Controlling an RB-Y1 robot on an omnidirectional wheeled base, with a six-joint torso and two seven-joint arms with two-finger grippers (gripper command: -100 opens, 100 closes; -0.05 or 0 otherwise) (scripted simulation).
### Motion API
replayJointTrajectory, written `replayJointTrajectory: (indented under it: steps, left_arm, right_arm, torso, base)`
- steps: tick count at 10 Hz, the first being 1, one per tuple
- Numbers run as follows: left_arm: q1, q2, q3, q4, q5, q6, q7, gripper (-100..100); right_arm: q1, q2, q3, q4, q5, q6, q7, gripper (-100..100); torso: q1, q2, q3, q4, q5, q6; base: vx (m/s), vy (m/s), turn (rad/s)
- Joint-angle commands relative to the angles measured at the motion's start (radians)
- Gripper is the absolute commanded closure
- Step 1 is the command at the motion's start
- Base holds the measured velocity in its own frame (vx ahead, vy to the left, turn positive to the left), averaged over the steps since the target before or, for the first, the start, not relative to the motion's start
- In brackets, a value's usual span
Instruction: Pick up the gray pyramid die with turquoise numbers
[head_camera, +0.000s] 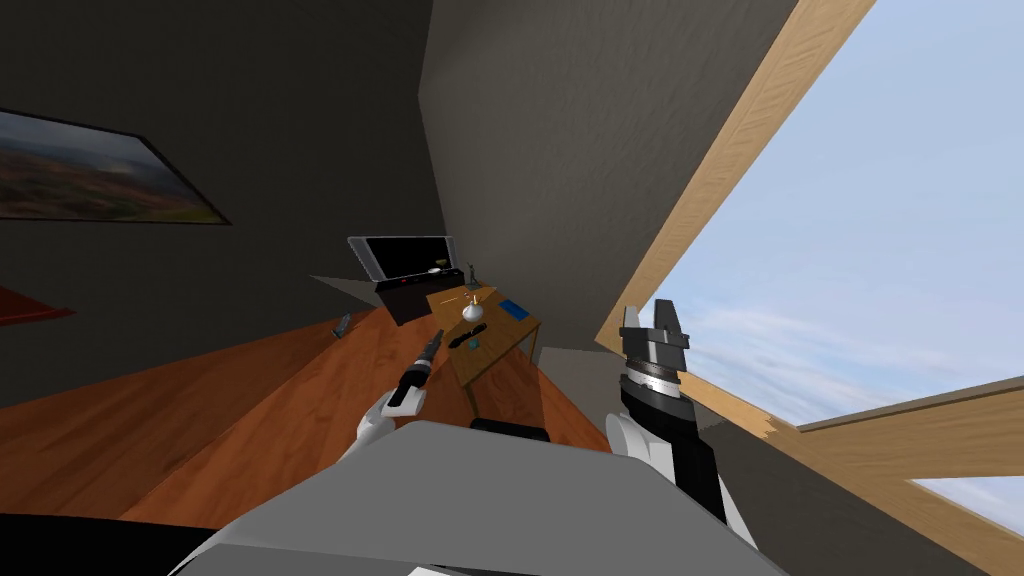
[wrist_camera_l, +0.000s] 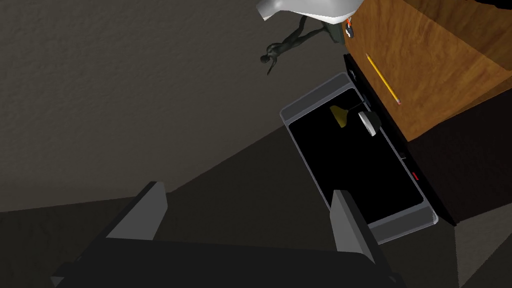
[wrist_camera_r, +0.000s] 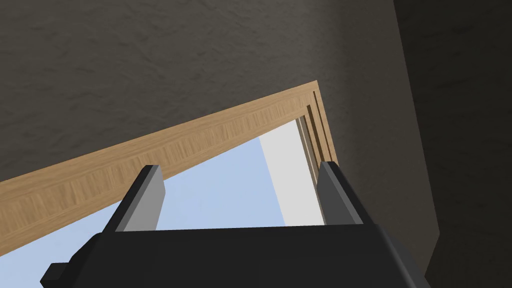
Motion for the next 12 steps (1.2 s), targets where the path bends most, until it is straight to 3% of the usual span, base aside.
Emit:
replayJointTrajectory:
  steps: [1, 3, 5, 9, 12]
  left_arm:
    - [-0.005, -0.001, -0.001, 0.031, -0.001, -0.005, -0.005, -100]
    - [-0.038, 0.019, -0.014, 0.121, -0.006, -0.022, -0.04, -100]
    - [-0.038, 0.019, -0.014, 0.157, -0.006, -0.022, -0.04, -100]
    - [-0.083, 0.045, -0.039, 0.32, -0.018, -0.046, -0.089, -100]
    - [-0.096, 0.053, -0.048, 0.363, -0.023, -0.053, -0.104, -100]
  right_arm:
    - [0.0, 0.0, 0.0, 0.0, 0.0, 0.0, 0.0, 0]
    - [0.0, 0.0, 0.0, 0.0, 0.0, 0.0, 0.0, 0]
    - [0.0, 0.0, 0.0, 0.0, 0.0, 0.0, 0.0, 0]
    - [0.0, 0.0, 0.0, 0.0, 0.0, 0.0, 0.0, 0]
    - [0.0, 0.0, 0.0, 0.0, 0.0, 0.0, 0.0, 0]
  torso:
    - [0.0, 0.0, 0.0, 0.0, 0.0, 0.0]
    - [0.0, 0.0, 0.0, 0.0, 0.0, 0.001]
    - [-0.001, -0.001, -0.001, 0.0, 0.0, 0.0]
    - [0.0, -0.001, -0.001, 0.0, 0.0, 0.0]
    - [0.0, 0.001, 0.0, 0.0, 0.0, 0.0]
  base:
    - [0.011, -0.007, 0.022]
    - [0.042, -0.022, -0.162]
    - [0.033, -0.02, -0.032]
    - [0.048, -0.024, -0.114]
    - [0.028, -0.014, -0.062]
